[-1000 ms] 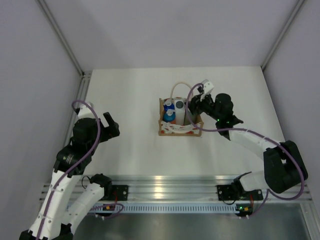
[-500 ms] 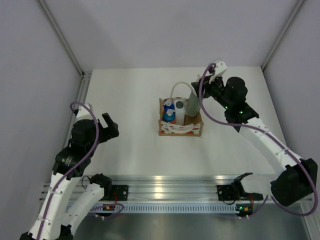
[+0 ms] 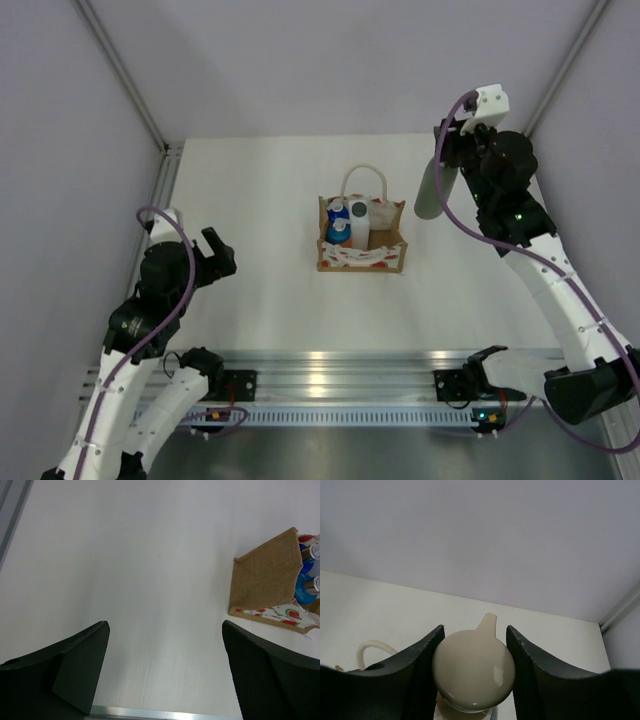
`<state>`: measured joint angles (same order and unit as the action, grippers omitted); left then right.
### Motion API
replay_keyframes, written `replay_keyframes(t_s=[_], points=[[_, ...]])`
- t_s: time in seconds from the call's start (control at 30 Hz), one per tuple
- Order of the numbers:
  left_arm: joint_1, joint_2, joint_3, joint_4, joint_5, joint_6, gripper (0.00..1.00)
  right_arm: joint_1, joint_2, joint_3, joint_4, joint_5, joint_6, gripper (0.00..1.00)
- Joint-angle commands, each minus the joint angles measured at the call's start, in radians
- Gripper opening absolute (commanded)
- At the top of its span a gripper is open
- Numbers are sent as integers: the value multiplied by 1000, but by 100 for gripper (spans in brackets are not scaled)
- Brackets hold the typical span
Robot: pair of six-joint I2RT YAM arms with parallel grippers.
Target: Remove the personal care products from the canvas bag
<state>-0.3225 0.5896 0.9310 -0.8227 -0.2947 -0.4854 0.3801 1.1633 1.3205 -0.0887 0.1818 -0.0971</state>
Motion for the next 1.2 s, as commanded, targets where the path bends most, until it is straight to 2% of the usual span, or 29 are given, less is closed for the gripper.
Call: replay_keyframes(t_s=[0.0,0.33,0.5,0.73,0.93,0.97,1.0,1.03,1.07,1.17], points=[[-1,-13,-3,19,-15,-7,98,-44,-19,28,93,67,-7,0],[-3,-33,-6,19,-18,-9,98,-93,18,-211,377,88,-27,0],[-7,-39,-6,19,-21,-9,98,-119,62,-340,579,87,-65,0],[-15,-45,-6,17,-26,-10,98,-152,203,-385,627,74,-92,0],[-16,-45,-6,19,-24,-12,98,-153,223,-414,592,104,-79,0],[-16,-45,-8,19,-24,-10,98,-153,217,-428,587,99,-73,3],[-15,-45,-6,19,-24,-12,98,-155,208,-434,584,82,-70,11],[-16,-43,-6,19,-24,-10,98,-153,191,-438,580,74,-69,27],[-16,-45,-6,19,-23,-10,98,-153,182,-449,573,71,-61,53],[-15,-42,-6,19,-23,-10,98,-153,144,-461,572,58,-55,66]])
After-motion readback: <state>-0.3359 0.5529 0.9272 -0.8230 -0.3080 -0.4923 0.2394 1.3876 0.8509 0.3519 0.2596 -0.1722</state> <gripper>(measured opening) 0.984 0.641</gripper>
